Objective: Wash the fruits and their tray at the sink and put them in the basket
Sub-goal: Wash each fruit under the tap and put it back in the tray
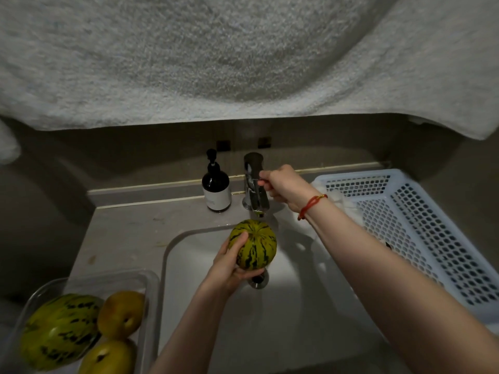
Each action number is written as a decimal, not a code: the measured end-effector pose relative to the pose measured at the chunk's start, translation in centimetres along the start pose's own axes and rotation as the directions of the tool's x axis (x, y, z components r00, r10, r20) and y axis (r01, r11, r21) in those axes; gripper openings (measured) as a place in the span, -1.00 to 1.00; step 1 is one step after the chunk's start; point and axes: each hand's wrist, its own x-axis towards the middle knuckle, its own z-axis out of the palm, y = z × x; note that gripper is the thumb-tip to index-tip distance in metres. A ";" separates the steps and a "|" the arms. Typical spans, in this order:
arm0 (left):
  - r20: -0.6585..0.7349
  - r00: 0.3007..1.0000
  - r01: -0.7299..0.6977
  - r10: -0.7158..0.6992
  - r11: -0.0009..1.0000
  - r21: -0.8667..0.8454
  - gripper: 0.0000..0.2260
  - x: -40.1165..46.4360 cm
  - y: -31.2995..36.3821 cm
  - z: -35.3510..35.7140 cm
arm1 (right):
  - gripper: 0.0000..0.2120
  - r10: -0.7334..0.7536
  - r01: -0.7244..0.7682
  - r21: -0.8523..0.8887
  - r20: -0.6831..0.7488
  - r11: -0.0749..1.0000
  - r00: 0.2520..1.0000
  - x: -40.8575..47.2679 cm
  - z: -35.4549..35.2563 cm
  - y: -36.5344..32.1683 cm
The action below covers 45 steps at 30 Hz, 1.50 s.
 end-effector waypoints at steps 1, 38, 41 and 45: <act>0.000 1.000 -0.002 0.002 1.000 0.001 -0.36 0.1 0.0 0.0 | -0.85 -0.005 0.005 0.015 0.000 1.000 1.000 0.1 0.0 -0.1; -0.163 0.952 -0.220 0.258 0.951 0.217 -0.59 2.1 -0.2 1.0 | -0.83 0.046 0.001 0.360 -0.121 0.933 0.992 2.7 6.8 13.5; -0.227 0.948 -0.147 0.222 0.940 0.307 -0.63 2.4 0.8 0.9 | -0.84 0.075 -0.016 0.294 -0.194 0.956 0.978 2.5 7.3 13.7; -0.318 0.939 -0.042 0.130 0.962 0.269 -0.49 2.1 1.5 1.0 | -0.80 -0.112 0.136 0.200 -0.126 0.970 0.986 1.5 7.6 15.1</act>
